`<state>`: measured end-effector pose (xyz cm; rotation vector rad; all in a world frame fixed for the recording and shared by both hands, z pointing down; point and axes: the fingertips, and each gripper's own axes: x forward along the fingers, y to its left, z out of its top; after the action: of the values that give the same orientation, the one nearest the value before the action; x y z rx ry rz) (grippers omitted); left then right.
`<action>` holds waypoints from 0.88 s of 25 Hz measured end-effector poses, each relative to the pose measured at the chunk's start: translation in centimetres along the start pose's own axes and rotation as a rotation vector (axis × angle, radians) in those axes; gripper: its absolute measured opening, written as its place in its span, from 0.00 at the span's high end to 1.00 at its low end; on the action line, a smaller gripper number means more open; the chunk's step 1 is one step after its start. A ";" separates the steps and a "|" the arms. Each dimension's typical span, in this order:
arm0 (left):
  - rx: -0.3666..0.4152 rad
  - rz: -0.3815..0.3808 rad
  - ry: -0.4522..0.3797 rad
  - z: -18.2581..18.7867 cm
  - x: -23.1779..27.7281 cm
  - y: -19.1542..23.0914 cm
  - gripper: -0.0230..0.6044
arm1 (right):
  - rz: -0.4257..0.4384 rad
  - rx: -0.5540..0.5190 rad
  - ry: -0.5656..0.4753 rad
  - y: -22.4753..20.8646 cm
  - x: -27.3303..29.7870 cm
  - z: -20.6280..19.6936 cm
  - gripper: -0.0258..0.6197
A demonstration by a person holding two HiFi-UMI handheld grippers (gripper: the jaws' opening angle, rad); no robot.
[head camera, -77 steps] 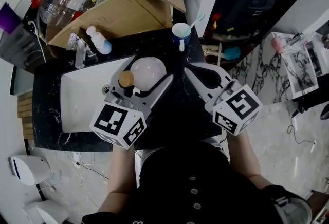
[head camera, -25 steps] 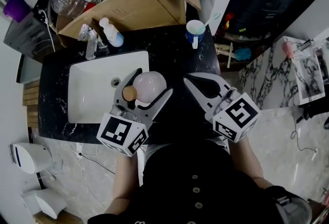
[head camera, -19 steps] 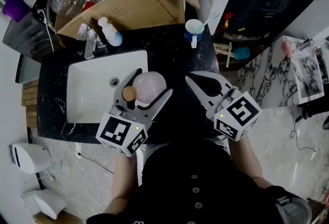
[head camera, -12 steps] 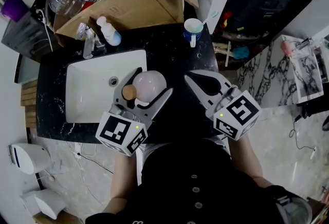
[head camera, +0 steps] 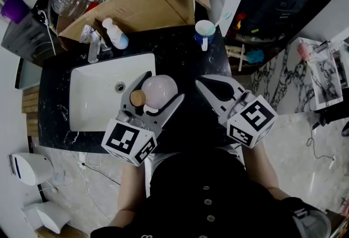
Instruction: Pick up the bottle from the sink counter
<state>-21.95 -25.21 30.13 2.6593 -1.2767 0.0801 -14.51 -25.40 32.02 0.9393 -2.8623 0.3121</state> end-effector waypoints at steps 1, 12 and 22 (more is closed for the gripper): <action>0.003 -0.001 0.002 0.0 0.0 0.0 0.34 | 0.001 0.000 0.000 0.0 0.0 0.0 0.96; 0.011 -0.007 0.000 0.0 0.1 -0.1 0.34 | -0.005 0.000 0.006 -0.1 -0.1 -0.2 0.96; 0.010 -0.009 -0.001 0.0 0.1 -0.3 0.34 | 0.003 0.004 0.003 0.2 0.1 -0.3 0.96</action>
<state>-21.65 -25.10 30.07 2.6736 -1.2679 0.0841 -14.67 -25.27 32.30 0.9352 -2.8615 0.3189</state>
